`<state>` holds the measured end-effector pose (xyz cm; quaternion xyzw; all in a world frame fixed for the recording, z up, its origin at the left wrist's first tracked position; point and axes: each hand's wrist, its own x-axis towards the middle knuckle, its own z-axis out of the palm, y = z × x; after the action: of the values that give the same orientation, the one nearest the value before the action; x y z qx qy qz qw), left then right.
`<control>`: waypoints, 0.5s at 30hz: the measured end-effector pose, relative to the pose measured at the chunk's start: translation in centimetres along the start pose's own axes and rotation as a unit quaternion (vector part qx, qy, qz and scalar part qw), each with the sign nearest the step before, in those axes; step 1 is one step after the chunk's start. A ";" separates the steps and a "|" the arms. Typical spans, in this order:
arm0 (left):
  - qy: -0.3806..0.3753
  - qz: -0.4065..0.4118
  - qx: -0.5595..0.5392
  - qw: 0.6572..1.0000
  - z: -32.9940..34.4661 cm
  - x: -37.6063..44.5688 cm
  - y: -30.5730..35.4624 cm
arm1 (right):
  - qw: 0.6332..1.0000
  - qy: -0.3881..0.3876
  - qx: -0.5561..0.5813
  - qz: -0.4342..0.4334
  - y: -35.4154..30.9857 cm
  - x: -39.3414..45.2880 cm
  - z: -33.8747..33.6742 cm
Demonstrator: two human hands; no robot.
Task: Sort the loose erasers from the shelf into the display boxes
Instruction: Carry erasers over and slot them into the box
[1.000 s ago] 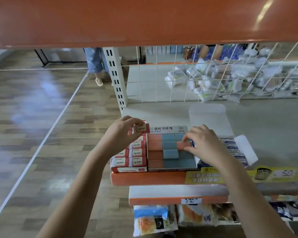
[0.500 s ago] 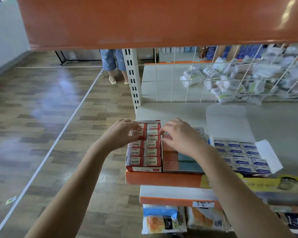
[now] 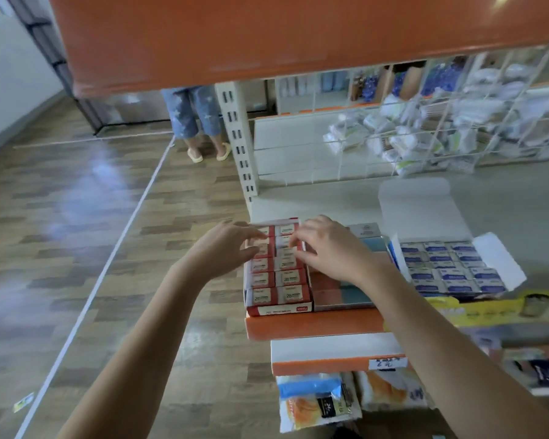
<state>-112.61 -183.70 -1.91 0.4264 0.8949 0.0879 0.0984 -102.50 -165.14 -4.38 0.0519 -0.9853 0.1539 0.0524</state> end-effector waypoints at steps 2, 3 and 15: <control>0.023 0.031 0.021 0.999 -0.2 1.3 1.0 | 0.999 0.020 -0.009 0.033 0.5 -0.4 -0.6; 0.028 0.050 0.027 0.998 -0.1 2.3 2.0 | 0.998 0.027 -0.013 0.053 1.1 -0.8 -1.2; 0.015 0.286 0.094 0.953 4.8 16.6 34.9 | 0.900 0.079 -0.040 0.427 20.5 -20.9 -11.1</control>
<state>-95.66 -148.75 0.20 0.6705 0.7410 0.0341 0.0151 -83.27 -140.45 -2.50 -0.3880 -0.9111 0.1252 0.0612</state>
